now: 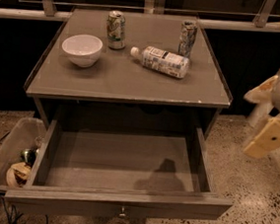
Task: Close top drawer
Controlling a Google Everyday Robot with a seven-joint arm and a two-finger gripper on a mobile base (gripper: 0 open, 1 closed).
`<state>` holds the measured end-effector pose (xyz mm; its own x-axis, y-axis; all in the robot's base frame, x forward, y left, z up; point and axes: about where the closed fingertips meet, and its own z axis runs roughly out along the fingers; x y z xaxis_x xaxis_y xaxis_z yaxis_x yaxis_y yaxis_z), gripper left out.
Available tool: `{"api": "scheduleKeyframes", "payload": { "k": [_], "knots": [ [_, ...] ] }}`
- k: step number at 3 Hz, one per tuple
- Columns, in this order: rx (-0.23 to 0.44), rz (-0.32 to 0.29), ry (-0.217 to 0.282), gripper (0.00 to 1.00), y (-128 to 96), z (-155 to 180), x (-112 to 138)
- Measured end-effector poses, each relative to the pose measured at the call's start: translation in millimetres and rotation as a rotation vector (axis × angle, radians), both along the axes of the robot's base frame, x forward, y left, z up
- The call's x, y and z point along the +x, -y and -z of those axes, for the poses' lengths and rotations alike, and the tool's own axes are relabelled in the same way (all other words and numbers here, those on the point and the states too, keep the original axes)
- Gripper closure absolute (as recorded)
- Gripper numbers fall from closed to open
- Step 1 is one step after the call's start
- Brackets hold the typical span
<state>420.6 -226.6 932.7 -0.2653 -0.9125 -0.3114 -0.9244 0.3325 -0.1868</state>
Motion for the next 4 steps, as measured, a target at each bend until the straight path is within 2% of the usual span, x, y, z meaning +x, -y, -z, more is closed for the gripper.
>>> {"api": "scheduleKeyframes", "payload": {
  "k": [1, 2, 3, 4],
  "knots": [
    [0.117, -0.031, 0.011, 0.46, -12, 39, -13],
    [0.235, -0.122, 0.038, 0.69, -43, 74, -29],
    [0.238, -0.194, 0.067, 0.92, -50, 74, -32],
    [0.237, -0.195, 0.068, 1.00, -50, 74, -32]
  ]
}}
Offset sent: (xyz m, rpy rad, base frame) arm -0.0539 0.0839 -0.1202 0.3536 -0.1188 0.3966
